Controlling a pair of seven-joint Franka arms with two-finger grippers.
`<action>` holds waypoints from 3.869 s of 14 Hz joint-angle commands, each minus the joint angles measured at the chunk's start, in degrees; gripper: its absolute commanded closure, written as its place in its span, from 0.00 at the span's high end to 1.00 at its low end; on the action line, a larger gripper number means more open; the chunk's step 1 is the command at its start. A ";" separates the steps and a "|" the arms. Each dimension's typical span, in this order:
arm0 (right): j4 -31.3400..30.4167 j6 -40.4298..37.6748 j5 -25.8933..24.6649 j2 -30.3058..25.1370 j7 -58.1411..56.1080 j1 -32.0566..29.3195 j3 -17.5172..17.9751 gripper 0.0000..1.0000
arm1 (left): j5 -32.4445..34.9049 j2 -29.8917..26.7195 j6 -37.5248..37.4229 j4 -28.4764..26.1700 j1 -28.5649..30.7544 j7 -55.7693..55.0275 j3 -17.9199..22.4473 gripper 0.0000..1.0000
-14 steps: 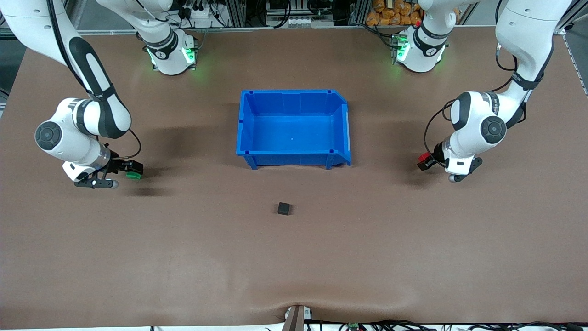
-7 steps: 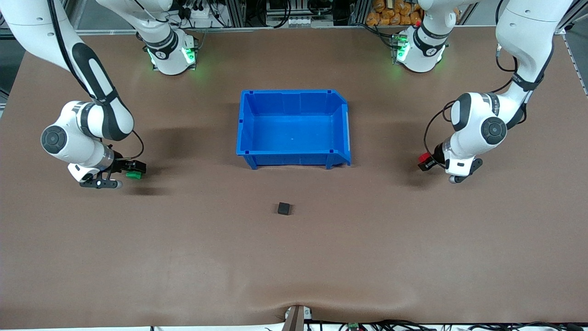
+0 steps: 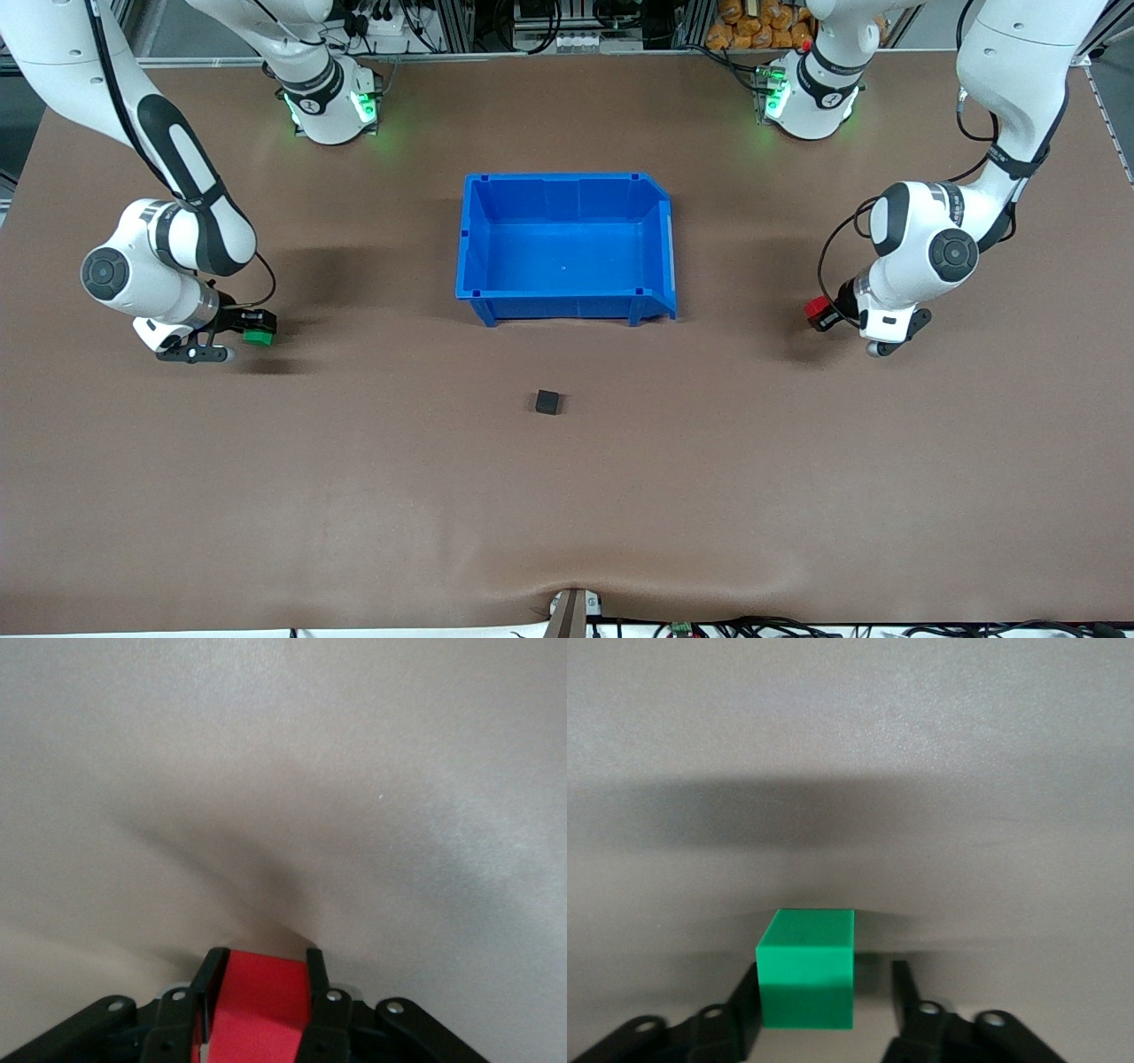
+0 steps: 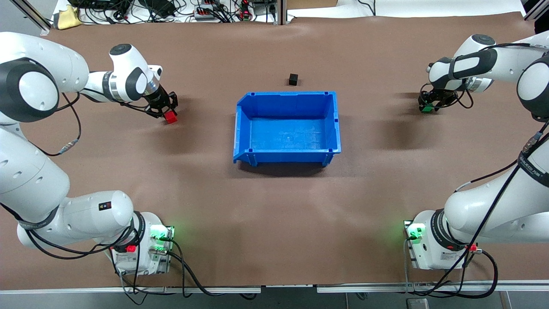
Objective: Attach green and red cubes to black cube
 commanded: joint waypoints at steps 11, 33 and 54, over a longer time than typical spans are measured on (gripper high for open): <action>7.15 -4.43 -1.08 -0.58 -22.58 0.27 1.31 0.00 | 0.04 1.79 -6.65 14.27 -4.20 -17.80 -0.88 0.00; 47.07 -23.96 0.07 17.43 -61.13 21.71 1.31 0.00 | -4.00 23.94 -19.40 53.38 -25.46 -62.65 -0.79 0.00; 53.31 -24.49 2.70 25.61 -43.80 31.65 1.23 0.00 | -4.18 41.17 -16.16 72.30 -44.11 -75.67 6.94 0.00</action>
